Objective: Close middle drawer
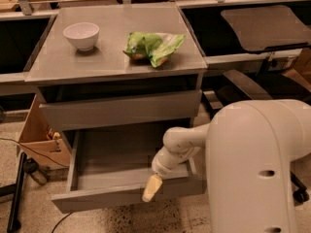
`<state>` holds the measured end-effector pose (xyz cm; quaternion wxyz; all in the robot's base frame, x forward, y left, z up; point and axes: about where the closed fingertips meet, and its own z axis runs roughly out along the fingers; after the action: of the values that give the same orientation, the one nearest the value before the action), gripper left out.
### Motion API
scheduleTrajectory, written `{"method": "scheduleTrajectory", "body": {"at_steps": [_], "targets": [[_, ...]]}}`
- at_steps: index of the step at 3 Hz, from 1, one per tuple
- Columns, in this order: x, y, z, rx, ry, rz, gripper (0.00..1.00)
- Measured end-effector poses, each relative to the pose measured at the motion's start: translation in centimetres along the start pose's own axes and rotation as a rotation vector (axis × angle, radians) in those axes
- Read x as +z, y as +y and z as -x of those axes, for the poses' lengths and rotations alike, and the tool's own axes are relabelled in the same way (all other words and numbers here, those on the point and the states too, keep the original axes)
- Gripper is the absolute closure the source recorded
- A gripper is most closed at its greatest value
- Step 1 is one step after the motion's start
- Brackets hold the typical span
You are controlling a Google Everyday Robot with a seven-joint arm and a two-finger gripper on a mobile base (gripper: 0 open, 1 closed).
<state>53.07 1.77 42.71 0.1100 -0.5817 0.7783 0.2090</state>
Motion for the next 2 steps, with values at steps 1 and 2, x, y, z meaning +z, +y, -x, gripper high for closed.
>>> {"method": "scheduleTrajectory", "body": {"at_steps": [1, 2], "targets": [[2.27, -1.19, -3.17, 0.065, 0.032, -0.016, 0.00], [2.10, -1.33, -3.40, 0.073, 0.039, -0.023, 0.00]]}}
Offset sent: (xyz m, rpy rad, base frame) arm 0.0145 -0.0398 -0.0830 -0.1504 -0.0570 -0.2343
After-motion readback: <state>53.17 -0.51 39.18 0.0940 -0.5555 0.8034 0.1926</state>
